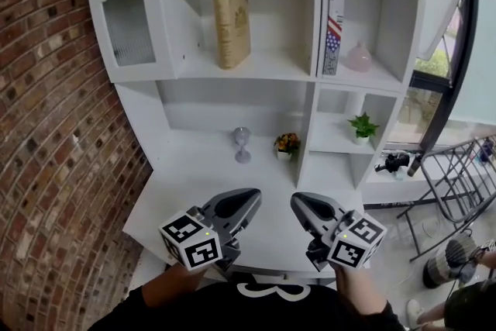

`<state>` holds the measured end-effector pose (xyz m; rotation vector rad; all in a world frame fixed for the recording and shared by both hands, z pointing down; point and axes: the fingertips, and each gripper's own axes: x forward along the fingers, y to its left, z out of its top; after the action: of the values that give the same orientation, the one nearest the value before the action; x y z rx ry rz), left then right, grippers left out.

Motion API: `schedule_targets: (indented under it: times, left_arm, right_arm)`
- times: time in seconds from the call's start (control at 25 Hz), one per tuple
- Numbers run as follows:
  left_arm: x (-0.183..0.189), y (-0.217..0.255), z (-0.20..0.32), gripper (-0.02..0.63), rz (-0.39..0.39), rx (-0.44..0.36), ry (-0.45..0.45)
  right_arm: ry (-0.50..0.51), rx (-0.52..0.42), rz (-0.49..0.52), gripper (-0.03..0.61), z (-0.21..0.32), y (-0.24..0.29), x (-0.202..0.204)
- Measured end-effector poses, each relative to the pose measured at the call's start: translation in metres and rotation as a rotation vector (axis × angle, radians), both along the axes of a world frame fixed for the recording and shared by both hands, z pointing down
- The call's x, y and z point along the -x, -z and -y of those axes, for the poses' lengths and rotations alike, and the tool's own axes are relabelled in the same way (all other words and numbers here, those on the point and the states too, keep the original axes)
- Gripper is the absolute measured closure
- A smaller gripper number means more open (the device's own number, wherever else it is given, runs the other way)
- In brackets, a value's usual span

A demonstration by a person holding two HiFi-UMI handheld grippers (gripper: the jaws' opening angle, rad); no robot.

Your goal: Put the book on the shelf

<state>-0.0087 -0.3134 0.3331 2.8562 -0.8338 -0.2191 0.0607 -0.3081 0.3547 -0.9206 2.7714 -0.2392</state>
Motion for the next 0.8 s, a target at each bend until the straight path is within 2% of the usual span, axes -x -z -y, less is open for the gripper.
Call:
schedule_targets:
  times: [0.2,0.44,0.8]
  left_arm:
    - [0.013,-0.019,0.005,0.611,-0.018,0.051,0.025]
    - [0.018,-0.028,0.007,0.611,-0.039,0.075,0.022]
    - [0.011,-0.022,0.011,0.611,-0.018,0.03,0.004]
  right_arm:
    - [0.001,0.009,0.003,0.569,0.002,-0.009,0.002]
    - [-0.008,0.034,-0.014,0.569,0.008,-0.026,0.001]
    - [0.006,-0.053,-0.078,0.569,0.007,-0.017,0.002]
